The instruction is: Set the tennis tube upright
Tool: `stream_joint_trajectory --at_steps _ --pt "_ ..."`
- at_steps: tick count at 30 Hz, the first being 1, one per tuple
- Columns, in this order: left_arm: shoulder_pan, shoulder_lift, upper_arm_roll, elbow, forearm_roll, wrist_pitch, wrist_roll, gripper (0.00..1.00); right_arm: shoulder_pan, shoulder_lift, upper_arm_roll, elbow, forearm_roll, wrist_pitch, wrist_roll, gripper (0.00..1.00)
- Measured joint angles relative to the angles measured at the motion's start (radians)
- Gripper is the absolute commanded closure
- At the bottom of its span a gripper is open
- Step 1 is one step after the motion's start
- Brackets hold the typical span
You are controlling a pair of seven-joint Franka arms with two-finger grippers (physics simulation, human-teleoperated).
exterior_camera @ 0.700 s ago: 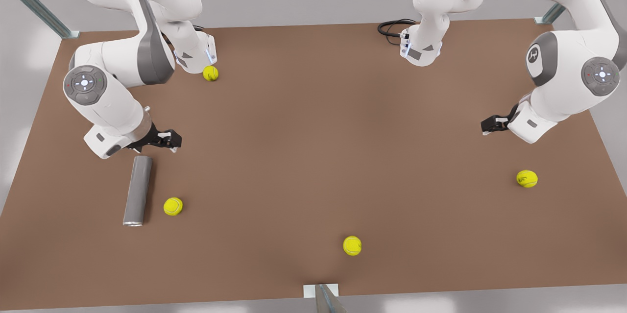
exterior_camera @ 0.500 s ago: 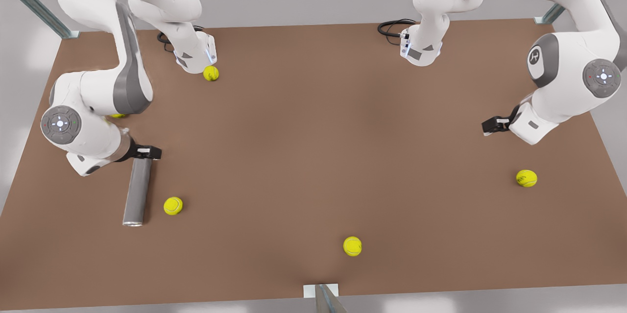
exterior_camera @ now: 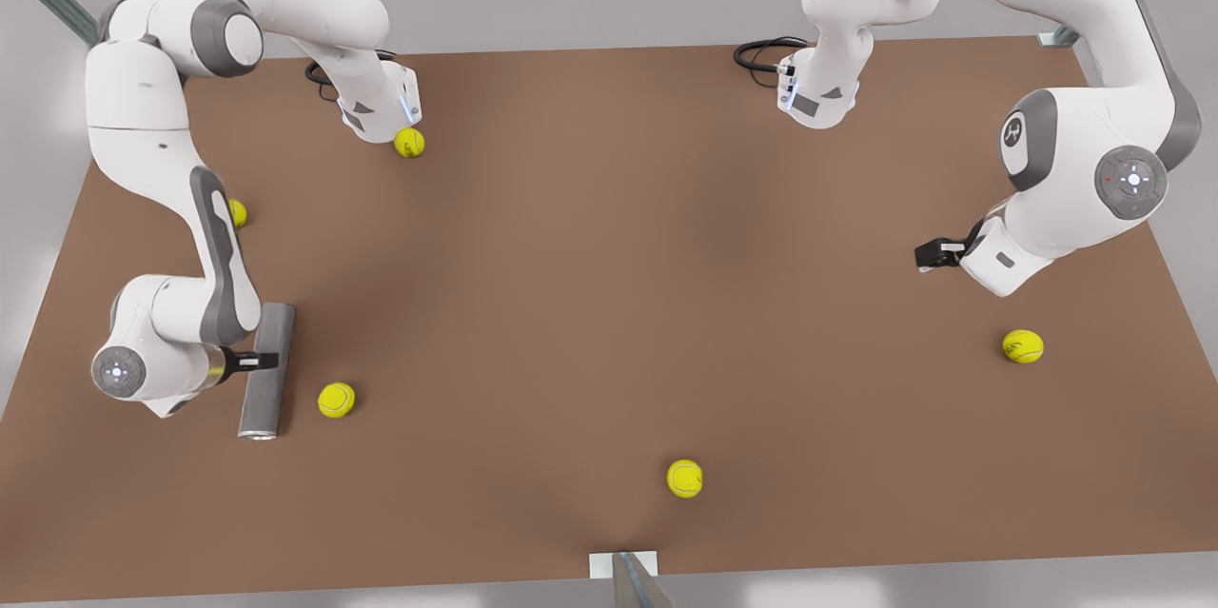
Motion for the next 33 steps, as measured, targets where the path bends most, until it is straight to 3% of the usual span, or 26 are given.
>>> stream_joint_trajectory --at_steps 7,12,23,25,33 --pt "0.0 0.0 0.0 0.0 0.0 -0.002 0.0 0.0 -0.004 0.034 0.003 -0.003 0.002 0.008 -0.039 0.0" --pt "-0.001 0.0 0.0 0.0 0.0 -0.004 0.0 0.0 -0.031 0.028 0.003 -0.085 0.003 0.191 -0.04 0.0" --pt "-0.001 0.0 0.0 0.0 0.0 -0.006 -0.002 0.0 -0.064 0.019 0.007 -0.194 0.002 0.191 -0.08 0.0" --pt "-0.001 0.0 0.0 0.0 0.0 -0.006 -0.002 0.0 -0.114 0.012 0.055 -0.217 0.002 0.195 -0.082 0.0" --pt "-0.001 0.0 0.0 0.0 0.0 -0.008 -0.002 0.0 -0.114 0.011 0.058 -0.215 0.0 0.195 -0.08 0.0"
